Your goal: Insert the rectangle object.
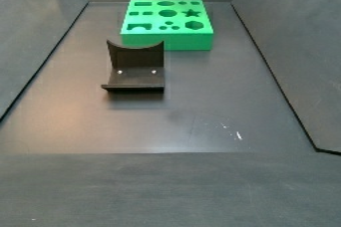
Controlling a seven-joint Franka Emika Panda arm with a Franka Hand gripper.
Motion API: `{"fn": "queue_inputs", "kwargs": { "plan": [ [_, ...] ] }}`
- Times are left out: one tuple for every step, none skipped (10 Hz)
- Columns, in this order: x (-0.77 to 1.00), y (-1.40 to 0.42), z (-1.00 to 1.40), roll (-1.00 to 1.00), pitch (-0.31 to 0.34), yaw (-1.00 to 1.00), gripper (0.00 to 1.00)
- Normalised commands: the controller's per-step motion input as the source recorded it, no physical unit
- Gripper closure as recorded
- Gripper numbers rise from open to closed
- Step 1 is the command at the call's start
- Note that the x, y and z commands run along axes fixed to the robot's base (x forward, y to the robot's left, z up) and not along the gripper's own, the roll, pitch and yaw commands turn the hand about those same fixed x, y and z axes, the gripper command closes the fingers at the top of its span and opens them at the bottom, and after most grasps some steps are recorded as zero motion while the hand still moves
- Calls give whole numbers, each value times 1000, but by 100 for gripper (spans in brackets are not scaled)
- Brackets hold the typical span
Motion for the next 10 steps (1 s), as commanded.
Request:
{"fn": "queue_inputs", "kwargs": {
  "plan": [
    [149, -283, -183, 0, -99, 0, 100],
    [751, -409, -989, 114, -23, 0, 100],
    [889, -323, -966, 76, 0, 0, 100],
    [994, -249, -900, 69, 0, 0, 100],
    [1000, -274, -869, 70, 0, 0, 100],
    [1000, -183, -777, 13, 0, 0, 100],
    [1000, -129, -711, 63, 41, 0, 100],
    [951, -57, -577, 154, 160, 0, 100],
    [643, -3, -554, 254, 213, 0, 100],
    [497, 0, -660, 184, 150, 66, 100]
  ]
}}
